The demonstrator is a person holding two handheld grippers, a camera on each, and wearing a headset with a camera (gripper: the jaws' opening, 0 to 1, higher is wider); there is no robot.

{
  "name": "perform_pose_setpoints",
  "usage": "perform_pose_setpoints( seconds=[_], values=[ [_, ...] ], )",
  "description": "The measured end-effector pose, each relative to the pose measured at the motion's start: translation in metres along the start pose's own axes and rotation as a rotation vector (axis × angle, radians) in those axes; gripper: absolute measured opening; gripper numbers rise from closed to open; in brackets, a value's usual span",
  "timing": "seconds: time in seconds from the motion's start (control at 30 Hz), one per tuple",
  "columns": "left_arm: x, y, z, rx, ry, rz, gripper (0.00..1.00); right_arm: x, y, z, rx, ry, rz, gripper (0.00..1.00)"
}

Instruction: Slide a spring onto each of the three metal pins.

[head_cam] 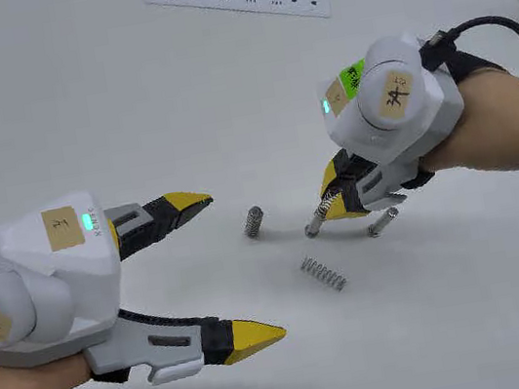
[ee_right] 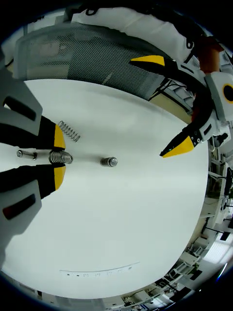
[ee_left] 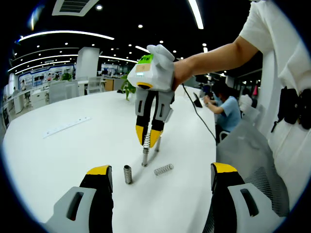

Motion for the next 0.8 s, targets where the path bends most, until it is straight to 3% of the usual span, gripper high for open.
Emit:
perform_pose_setpoints(
  seconds=[0.8],
  values=[
    [0.002, 0.001, -0.002, 0.003, -0.006, 0.003, 0.84, -0.031, 0.008, 0.0, 0.012, 0.028, 0.011, 0.12]
  ],
)
Point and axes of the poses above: the centre of the closed fingertips' face, and the gripper's own axes: x roughly backward along the fingers, z roughly to its right, y roughly out of its underside, the point moved 7 cm from there along x, roughly backward along the fingers, and after that the axes turned 1 degree about x, right-handed, at the moved point
